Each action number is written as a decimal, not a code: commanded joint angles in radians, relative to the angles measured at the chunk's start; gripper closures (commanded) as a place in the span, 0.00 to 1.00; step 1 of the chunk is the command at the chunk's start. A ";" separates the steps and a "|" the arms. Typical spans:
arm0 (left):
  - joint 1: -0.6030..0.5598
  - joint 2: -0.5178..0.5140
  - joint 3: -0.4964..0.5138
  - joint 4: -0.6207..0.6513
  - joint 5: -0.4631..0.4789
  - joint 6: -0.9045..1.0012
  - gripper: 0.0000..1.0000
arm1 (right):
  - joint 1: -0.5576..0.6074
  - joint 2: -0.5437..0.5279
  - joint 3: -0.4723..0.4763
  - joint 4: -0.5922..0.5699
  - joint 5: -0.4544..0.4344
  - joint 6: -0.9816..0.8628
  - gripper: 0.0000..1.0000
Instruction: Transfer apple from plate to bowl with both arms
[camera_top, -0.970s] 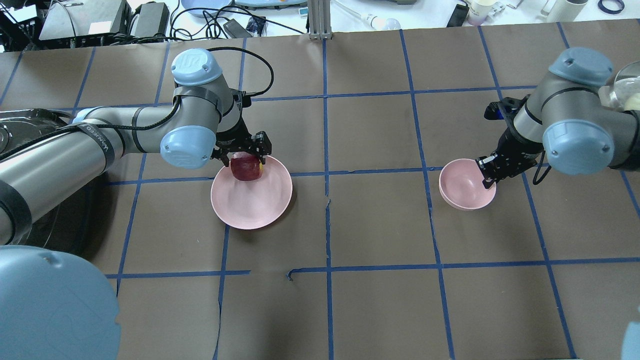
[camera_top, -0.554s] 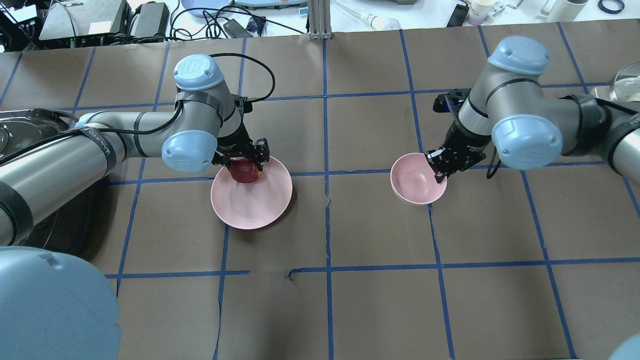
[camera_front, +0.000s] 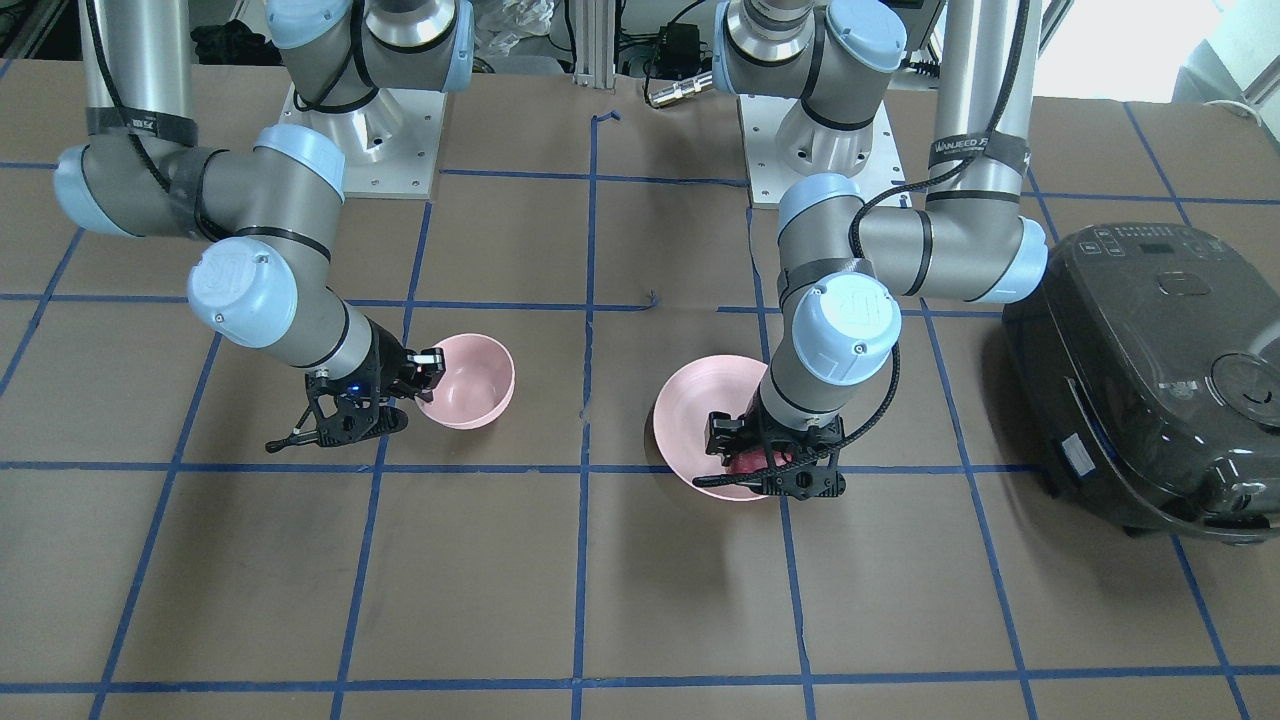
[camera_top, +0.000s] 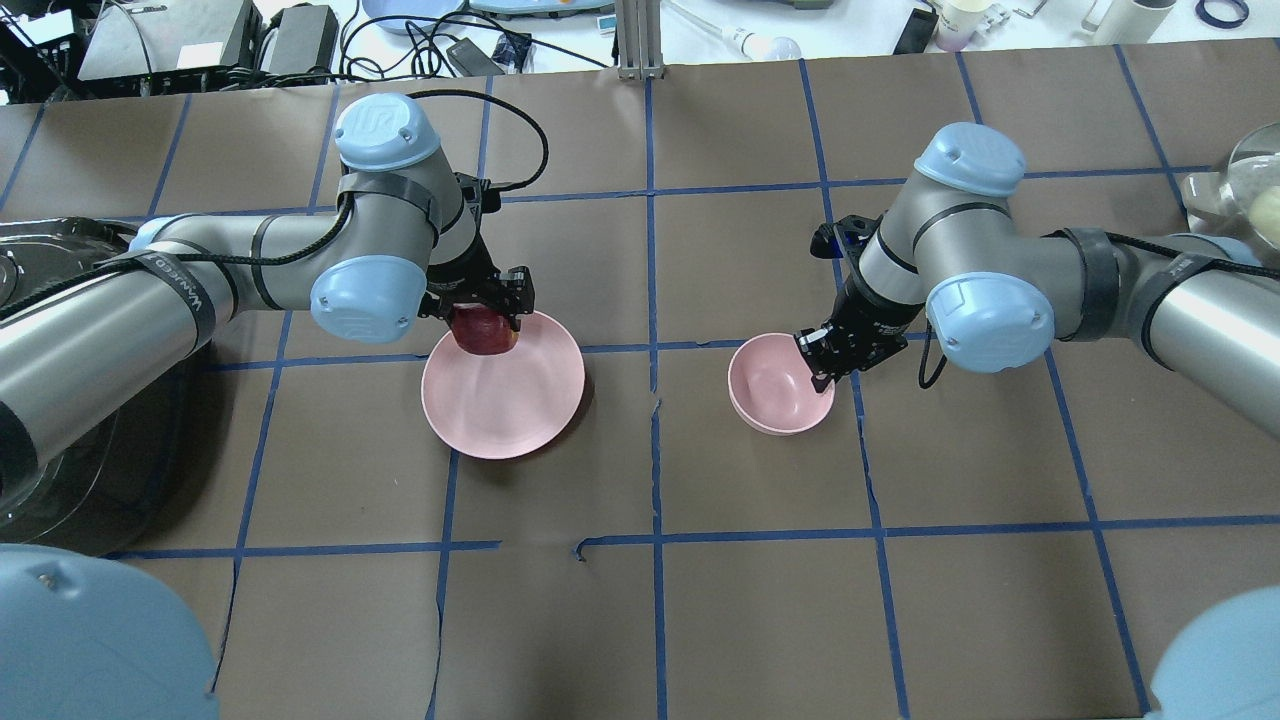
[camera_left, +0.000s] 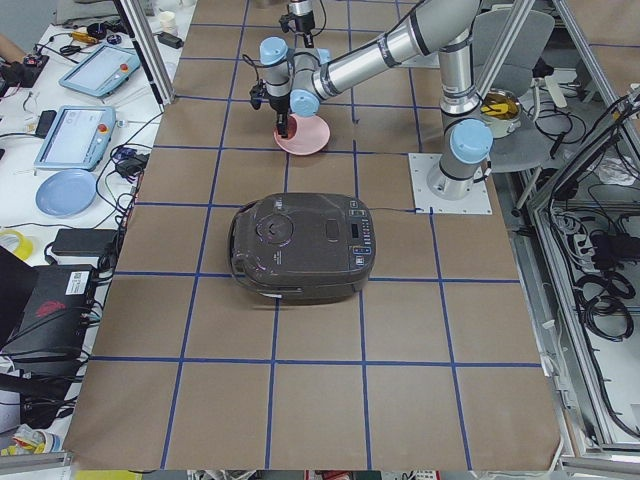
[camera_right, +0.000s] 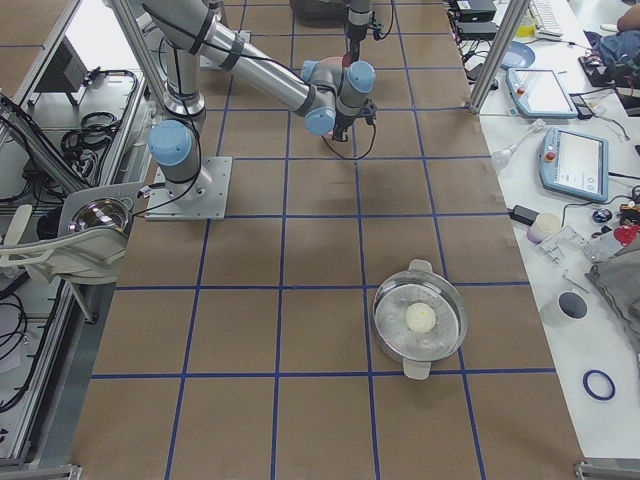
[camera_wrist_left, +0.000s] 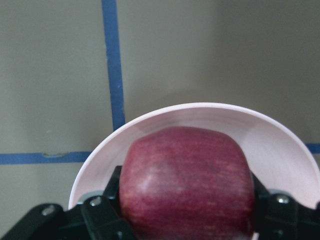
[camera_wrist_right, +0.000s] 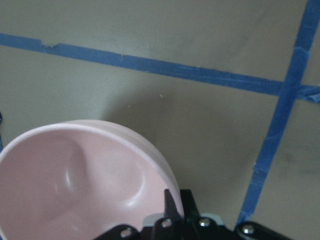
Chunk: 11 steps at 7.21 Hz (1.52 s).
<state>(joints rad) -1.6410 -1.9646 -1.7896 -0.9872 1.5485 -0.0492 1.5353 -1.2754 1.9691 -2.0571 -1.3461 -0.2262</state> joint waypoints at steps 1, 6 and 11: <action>0.000 0.029 0.004 -0.013 0.001 0.005 0.77 | 0.012 0.010 0.011 -0.006 0.002 0.065 1.00; -0.104 0.072 0.021 -0.005 -0.001 -0.133 0.87 | 0.046 -0.062 -0.092 0.081 -0.048 0.123 0.00; -0.403 0.021 0.145 -0.008 -0.021 -0.518 0.96 | -0.099 -0.142 -0.432 0.450 -0.140 0.122 0.00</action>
<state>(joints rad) -1.9686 -1.9219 -1.6779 -0.9952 1.5251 -0.4807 1.4833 -1.4155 1.5735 -1.6252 -1.4820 -0.1081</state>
